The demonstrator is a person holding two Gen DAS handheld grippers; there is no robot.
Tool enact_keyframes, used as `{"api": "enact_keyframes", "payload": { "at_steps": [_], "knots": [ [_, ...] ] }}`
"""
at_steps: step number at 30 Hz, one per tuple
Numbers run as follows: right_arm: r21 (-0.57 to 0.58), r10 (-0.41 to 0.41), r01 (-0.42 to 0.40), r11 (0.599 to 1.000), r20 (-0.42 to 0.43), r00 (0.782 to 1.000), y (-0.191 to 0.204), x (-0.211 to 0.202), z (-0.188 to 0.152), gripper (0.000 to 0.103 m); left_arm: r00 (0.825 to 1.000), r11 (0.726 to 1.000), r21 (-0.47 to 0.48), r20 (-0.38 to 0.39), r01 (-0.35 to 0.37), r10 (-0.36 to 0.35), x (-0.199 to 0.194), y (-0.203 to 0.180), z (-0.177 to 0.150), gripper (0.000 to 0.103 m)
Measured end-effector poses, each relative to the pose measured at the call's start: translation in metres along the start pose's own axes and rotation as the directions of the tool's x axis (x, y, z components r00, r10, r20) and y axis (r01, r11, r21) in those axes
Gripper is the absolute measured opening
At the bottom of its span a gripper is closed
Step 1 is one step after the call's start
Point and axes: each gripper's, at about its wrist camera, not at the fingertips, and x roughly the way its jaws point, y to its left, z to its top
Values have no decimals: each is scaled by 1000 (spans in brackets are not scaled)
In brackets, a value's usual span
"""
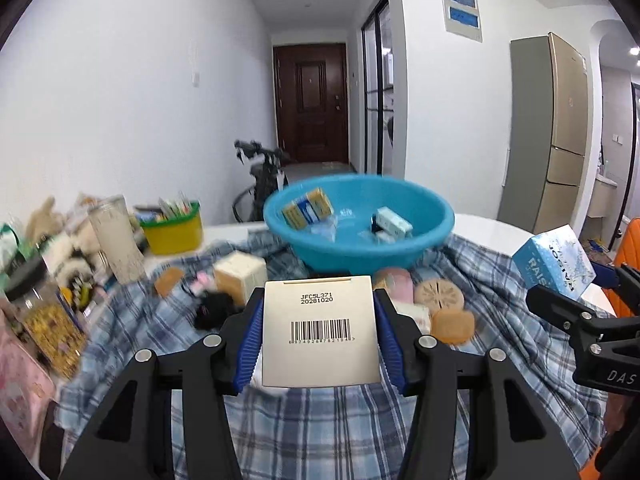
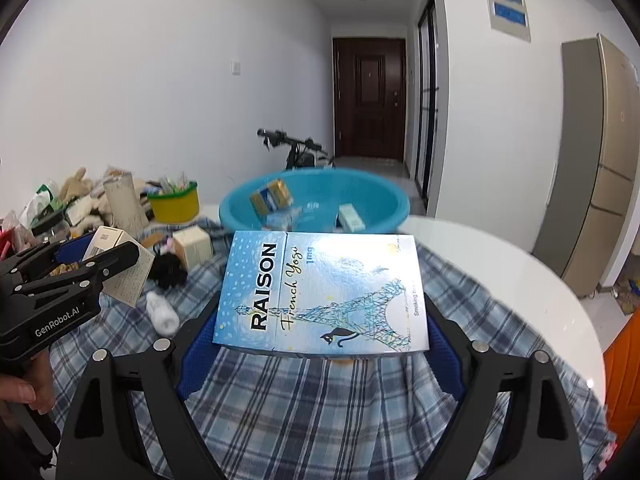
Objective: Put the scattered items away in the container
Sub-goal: 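Lift the RAISON box with right tool while left tool lifts the barcode box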
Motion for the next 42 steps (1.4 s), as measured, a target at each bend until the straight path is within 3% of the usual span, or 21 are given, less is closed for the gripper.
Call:
{"api": "enact_keyframes", "payload": {
  "at_steps": [10,16,26,42],
  "knots": [
    [-14,-8,10,1000,115,993,4,-27,41,88,993,1000,18,118,5,-7,-29,-4,44,54],
    [2,22,-22,1000,62,998,5,-10,32,88,998,1000,1,61,29,-29,-15,-4,42,54],
    [15,19,-19,1000,31,999,-1,5,21,88,999,1000,-12,35,27,-27,1,-4,31,54],
    [15,15,-16,1000,49,999,-2,3,25,88,999,1000,-15,34,27,-27,5,-2,33,54]
  ]
}}
